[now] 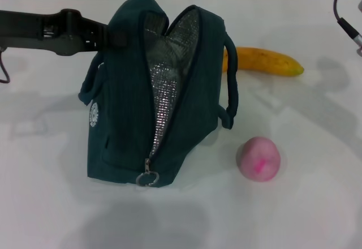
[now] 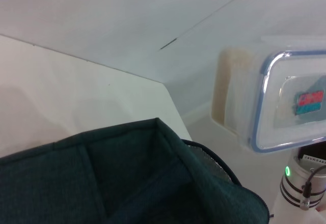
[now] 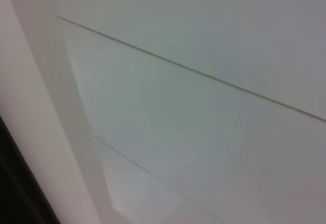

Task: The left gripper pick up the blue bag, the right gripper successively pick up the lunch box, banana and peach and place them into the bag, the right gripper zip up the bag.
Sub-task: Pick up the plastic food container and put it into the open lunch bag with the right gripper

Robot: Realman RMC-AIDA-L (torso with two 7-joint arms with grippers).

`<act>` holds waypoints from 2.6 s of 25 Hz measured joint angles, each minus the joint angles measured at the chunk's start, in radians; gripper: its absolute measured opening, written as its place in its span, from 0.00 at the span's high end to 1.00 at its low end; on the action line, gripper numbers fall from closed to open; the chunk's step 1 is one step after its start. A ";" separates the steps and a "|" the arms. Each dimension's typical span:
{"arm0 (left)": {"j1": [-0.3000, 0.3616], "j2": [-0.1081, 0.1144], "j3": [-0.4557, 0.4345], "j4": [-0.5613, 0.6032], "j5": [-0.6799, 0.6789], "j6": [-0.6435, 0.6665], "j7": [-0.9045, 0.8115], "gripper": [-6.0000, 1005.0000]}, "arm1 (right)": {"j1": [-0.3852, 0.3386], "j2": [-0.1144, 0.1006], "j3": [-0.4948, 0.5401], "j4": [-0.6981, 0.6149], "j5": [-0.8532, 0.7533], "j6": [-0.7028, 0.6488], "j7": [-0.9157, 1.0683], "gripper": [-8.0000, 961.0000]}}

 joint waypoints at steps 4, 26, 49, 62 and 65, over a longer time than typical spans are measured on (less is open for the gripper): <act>-0.007 -0.008 0.001 -0.005 0.000 -0.006 0.009 0.96 | 0.008 0.000 -0.028 -0.022 0.008 0.018 0.000 0.90; -0.003 -0.022 -0.003 -0.032 -0.019 -0.032 0.033 0.95 | -0.094 0.000 -0.296 -0.040 0.069 0.076 -0.070 0.89; -0.014 -0.039 0.023 -0.127 -0.060 -0.028 0.070 0.95 | -0.089 0.000 -0.457 -0.047 0.065 0.273 -0.101 0.83; -0.018 -0.041 0.022 -0.157 -0.061 -0.045 0.094 0.95 | -0.072 0.000 -0.501 -0.090 0.064 0.280 -0.113 0.80; -0.018 -0.038 0.019 -0.157 -0.061 -0.050 0.097 0.96 | -0.074 0.000 -0.497 -0.086 0.064 0.274 -0.119 0.79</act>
